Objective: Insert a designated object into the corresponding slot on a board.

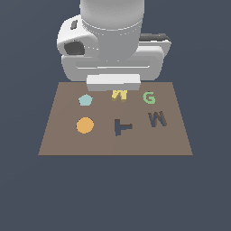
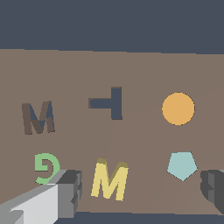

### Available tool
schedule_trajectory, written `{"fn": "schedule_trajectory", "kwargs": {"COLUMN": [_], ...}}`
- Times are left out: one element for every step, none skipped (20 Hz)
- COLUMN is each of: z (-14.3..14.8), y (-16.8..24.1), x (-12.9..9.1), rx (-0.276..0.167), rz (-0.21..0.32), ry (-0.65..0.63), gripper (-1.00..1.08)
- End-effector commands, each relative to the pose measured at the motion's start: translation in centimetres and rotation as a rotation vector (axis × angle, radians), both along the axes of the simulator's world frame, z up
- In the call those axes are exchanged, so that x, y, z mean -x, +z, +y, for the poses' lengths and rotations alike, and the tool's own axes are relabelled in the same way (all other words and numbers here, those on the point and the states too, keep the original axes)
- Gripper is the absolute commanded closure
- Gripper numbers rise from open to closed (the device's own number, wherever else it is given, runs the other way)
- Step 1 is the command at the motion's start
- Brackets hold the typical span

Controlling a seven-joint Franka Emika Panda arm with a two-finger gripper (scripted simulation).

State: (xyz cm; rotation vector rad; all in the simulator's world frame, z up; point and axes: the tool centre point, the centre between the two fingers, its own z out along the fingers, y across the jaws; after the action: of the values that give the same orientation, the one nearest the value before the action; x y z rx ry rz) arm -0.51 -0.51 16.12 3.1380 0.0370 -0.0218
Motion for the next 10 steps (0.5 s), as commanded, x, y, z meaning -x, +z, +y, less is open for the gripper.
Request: {"fn": "schedule_trajectory", "kwargs": {"z": [0.0, 0.0, 0.0, 0.0, 0.0, 0.1, 0.1, 0.1, 0.2, 0.2], "y": [0.0, 0.0, -0.1, -0.2, -0.3, -0.5, -0.7, -1.0, -1.3, -1.6], "x": [0.0, 0.0, 0.1, 0.1, 0.2, 0.4, 0.5, 0.7, 1.0, 1.2], "rx": [0.0, 0.0, 0.0, 0.0, 0.0, 0.0, 0.0, 0.0, 0.0, 0.0], "rz": [0.0, 0.0, 0.0, 0.0, 0.0, -0.001, -0.001, -0.001, -0.002, -0.002], "ry": [0.0, 0.0, -0.001, -0.003, -0.005, -0.008, -0.011, -0.015, -0.02, -0.026], "gripper": [-0.92, -0.92, -0.92, -0.92, -0.92, -0.92, -0.92, -0.92, -0.92, -0.92]}}
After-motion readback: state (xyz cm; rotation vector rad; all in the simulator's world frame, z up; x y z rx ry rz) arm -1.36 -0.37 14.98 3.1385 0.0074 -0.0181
